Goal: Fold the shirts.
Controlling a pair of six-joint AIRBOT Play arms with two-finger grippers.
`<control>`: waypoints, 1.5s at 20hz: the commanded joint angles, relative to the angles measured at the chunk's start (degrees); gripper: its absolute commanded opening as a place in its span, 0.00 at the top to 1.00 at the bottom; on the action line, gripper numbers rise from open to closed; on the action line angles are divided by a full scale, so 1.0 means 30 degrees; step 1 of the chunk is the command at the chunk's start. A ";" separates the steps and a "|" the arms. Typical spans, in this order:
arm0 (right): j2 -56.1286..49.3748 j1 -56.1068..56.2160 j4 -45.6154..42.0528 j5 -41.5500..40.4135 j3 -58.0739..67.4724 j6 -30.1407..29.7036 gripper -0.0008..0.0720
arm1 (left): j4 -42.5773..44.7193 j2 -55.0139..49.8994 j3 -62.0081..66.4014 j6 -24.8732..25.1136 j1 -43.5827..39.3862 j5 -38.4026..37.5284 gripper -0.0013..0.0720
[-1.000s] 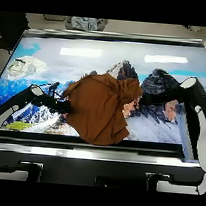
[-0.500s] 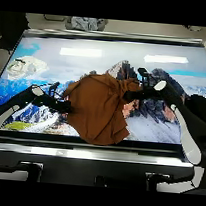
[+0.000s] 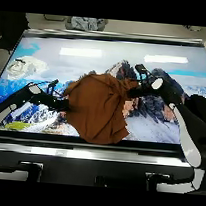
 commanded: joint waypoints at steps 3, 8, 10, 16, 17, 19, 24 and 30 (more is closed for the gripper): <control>0.1370 -0.1421 -0.2637 0.2973 0.0386 0.0801 0.93 | 0.0022 0.0168 0.0714 0.0517 0.1923 -0.0364 0.95; 0.2652 -0.3570 -0.2645 0.9231 0.0379 0.0627 0.93 | 0.0015 0.0000 0.2958 0.0772 0.4080 0.0313 0.95; 0.3104 -0.3796 -0.2637 1.3107 0.0372 0.0641 0.93 | 0.0000 -0.0466 0.4692 0.0692 0.4583 0.1588 0.95; 0.3869 -0.0546 -0.2550 1.4433 -0.2142 0.0430 0.93 | 0.0000 -0.5078 1.0375 -0.0918 0.4459 -0.0546 0.94; 0.3898 -0.0393 -0.2535 1.3121 -0.2113 0.0474 0.93 | 0.0000 -0.5566 1.0907 -0.0947 0.4466 -0.1545 0.90; 0.3934 -0.0583 -0.2550 1.0404 -0.1603 0.1260 0.93 | 0.0029 -0.5734 1.1431 -0.0933 0.4648 -0.3126 0.41; 0.4342 -0.2535 -0.3053 0.6127 0.1093 0.3096 0.06 | 0.2142 -0.3993 1.1468 -0.0372 0.6288 -0.7359 0.26; 0.4823 -0.4881 -0.5850 1.0877 0.0991 0.0699 0.06 | 0.3359 0.0379 0.2608 -0.0415 0.7002 -0.7723 0.00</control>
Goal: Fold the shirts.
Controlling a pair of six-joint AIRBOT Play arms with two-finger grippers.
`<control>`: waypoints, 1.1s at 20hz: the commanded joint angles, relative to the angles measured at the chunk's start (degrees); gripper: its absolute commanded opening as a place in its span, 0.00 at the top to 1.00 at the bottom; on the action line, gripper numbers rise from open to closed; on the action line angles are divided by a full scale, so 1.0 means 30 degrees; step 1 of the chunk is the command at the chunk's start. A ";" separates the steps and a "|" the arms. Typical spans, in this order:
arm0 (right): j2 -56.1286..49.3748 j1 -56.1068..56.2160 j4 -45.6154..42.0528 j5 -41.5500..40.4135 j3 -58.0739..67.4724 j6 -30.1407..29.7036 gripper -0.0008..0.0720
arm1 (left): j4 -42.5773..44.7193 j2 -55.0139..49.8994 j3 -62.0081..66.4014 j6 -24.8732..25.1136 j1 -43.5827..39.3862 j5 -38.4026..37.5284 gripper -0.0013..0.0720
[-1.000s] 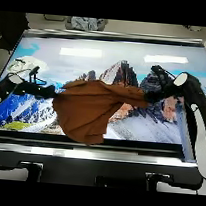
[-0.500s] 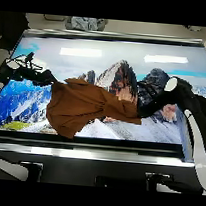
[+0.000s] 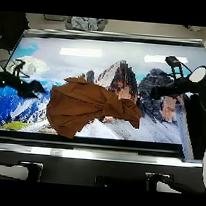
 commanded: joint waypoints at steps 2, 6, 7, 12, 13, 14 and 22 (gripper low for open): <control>0.0102 -0.0794 -0.0816 0.3614 -0.1778 -0.2645 0.06 | -0.0299 0.3912 -0.8925 0.1071 0.0219 0.1188 0.00; 0.0102 -0.0794 0.4240 0.3519 -0.4707 -0.5952 0.02 | -0.3344 0.6564 -1.4593 0.2368 0.0080 0.3351 0.00; 0.0102 -0.0794 0.4444 0.3031 -0.5151 -0.5909 0.01 | -0.3949 0.6601 -1.5242 0.2368 -0.0131 0.3745 0.00; 0.0095 -0.0794 0.5085 0.1676 -0.6805 -0.5887 0.01 | -0.5122 0.6521 -1.6043 0.1923 -0.2535 0.6652 0.02; 0.0087 -0.0794 0.5537 0.1253 -0.7104 -0.5887 0.01 | -0.5107 0.6521 -1.6043 0.1027 -0.3053 0.7388 0.19; 0.0087 -0.0794 0.6142 0.0554 -0.7548 -0.5887 0.01 | -0.5107 0.6521 -1.6043 0.0124 -0.3512 0.8196 0.37; 0.0109 0.3235 0.6535 -0.4386 -0.8808 -0.6659 0.91 | -0.5085 0.6994 -1.5038 0.0947 -0.3912 0.8772 0.95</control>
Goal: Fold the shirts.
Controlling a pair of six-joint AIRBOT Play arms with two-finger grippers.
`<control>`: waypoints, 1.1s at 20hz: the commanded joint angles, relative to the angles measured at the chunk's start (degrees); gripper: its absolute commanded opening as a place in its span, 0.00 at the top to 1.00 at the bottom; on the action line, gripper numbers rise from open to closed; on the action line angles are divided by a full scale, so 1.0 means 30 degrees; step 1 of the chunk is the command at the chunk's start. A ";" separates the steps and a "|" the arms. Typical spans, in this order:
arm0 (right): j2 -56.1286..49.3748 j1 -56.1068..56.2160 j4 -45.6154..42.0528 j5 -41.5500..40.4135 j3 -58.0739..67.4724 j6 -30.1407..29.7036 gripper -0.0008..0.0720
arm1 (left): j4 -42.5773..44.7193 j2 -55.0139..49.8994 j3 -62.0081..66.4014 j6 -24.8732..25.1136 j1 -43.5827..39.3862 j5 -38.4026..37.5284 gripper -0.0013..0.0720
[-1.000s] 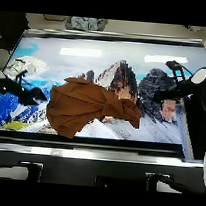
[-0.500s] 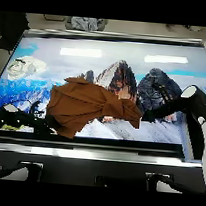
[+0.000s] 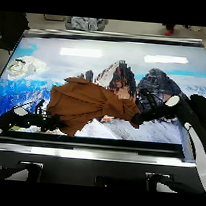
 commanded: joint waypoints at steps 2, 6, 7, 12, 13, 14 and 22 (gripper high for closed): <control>0.0226 0.0911 0.0117 -0.0911 0.1195 0.0226 0.93 | 0.0291 0.1552 0.2841 0.1647 0.0896 -0.1107 0.95; 0.3774 -0.1326 0.0073 -0.0262 0.6674 0.1319 0.93 | 0.1778 0.5340 1.0856 0.2018 0.3111 -0.1268 0.95; 0.5144 -0.2200 -0.0109 -0.1217 0.8386 0.2135 0.93 | 0.1778 0.6033 1.3274 0.1989 0.3796 -0.1260 0.95; 1.1519 -0.4240 -0.3249 -0.3133 1.2823 0.6171 0.93 | 0.1829 0.8109 2.2862 -0.1180 0.6499 -0.0539 0.95; 1.2437 -0.4240 -0.2973 -0.2135 1.2823 0.6703 0.93 | 0.1690 0.8553 2.3438 -0.1552 0.6492 -0.0379 0.95; 1.3129 -0.4240 -0.2841 -0.1013 1.2823 0.6739 0.93 | 0.1472 0.9049 2.3569 -0.1581 0.6462 0.0000 0.95; 1.4069 -0.4240 -0.3803 1.0302 1.2728 0.6754 0.93 | 0.2703 1.0076 2.2513 -0.1566 0.6462 0.0546 0.95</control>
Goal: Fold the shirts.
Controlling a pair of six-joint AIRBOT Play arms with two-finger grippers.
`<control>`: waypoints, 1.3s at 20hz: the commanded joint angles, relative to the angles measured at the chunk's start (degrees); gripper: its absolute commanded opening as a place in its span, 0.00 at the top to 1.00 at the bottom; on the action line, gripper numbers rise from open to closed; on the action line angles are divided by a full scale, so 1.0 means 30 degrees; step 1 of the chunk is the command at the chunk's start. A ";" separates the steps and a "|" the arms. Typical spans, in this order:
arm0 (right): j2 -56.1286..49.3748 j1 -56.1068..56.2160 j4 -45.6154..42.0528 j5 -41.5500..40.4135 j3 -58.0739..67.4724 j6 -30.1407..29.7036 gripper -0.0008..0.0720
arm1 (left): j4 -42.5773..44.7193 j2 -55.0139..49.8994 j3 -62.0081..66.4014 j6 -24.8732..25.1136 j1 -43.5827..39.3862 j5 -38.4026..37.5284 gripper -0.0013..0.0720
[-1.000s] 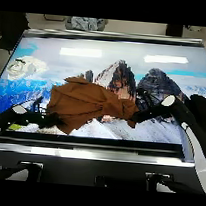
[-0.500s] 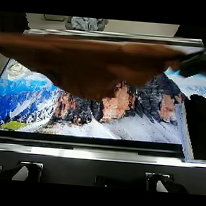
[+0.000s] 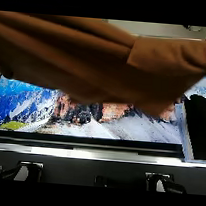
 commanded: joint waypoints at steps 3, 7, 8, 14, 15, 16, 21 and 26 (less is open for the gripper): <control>-0.0721 -0.0036 -0.0437 0.8816 -0.3169 0.0117 0.93 | 0.0328 0.0306 -0.4728 0.0313 -0.0219 -0.1989 0.95; -0.0685 0.0000 -0.0087 0.5020 -1.1686 -0.0590 0.93 | 0.0328 -0.0073 -1.2830 0.1821 -0.3031 -0.0889 0.95; -0.1137 0.0000 0.0284 0.2754 -1.3515 -0.0991 0.93 | 0.0328 -0.0466 -1.4469 0.1821 -0.3927 0.0219 0.95; -0.9624 0.0000 0.2055 -0.8429 -1.4768 -0.1923 0.93 | 0.0321 -0.7104 -1.6728 0.1800 -0.7614 0.7191 0.95; -1.1038 0.0000 0.3038 -1.0010 -1.4243 -0.1923 0.93 | 0.0262 -0.8437 -1.6196 0.1792 -0.7679 0.7657 0.95; -1.2378 0.0000 0.4422 -1.1584 -1.3639 -0.1923 0.93 | 0.0131 -0.9719 -1.5489 0.1778 -0.7665 0.7752 0.95; -1.5708 0.0000 0.9632 -1.3741 -1.1905 -0.4371 0.16 | -0.0896 -1.2721 -1.3719 0.1734 -0.7679 0.7672 0.95; -1.4608 -0.2266 0.5727 -0.5588 -0.9588 -0.5501 0.03 | -0.0882 -1.2531 -1.3704 0.2630 -0.7431 0.5508 0.95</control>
